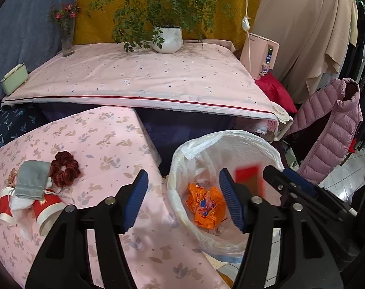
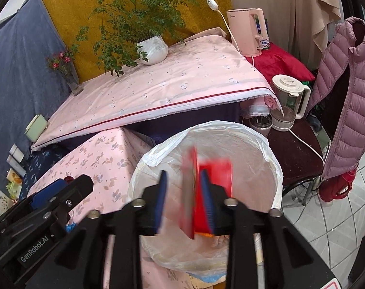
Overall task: Collect trash
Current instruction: 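Release the orange bag and red envelope into the bin with both grippers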
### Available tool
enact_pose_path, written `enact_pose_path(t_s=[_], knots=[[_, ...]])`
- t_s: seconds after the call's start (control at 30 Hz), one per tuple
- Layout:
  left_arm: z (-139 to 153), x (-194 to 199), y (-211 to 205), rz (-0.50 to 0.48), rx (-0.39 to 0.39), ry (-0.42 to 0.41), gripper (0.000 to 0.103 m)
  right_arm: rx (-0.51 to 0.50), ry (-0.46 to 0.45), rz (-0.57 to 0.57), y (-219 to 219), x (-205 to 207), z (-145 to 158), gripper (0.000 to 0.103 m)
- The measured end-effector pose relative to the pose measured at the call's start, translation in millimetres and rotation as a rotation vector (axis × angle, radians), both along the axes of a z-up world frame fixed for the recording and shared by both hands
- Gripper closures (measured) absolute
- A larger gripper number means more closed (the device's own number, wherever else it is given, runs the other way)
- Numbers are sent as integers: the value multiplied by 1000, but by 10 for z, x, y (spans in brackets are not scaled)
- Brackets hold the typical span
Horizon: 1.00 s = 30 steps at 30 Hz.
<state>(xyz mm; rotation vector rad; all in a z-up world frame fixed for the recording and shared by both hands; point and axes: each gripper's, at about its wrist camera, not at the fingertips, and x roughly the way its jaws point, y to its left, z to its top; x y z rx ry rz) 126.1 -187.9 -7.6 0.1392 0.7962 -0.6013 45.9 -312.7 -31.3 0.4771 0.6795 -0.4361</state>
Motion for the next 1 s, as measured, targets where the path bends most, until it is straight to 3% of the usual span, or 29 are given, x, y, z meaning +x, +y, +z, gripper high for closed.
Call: enact_pose_path(t_s=[0.2,0.33,0.6,0.73,1.0], knots=[[14,6,187,44,2,-7,42,-13,-10,13,110,-2,104,60],[27,4,367,89,4,-20,32,-19,-22,29,243,-14,176,54],[-15,1,804,178,29,-29,30,-35,-25,101,617,36,267,48],[-63,7,1084,238,44,-30,21,-43,-18,151,859,69,277,47],[-210,32,1701,361,81,-12,21,-46,9,259,1402,173,205,46]])
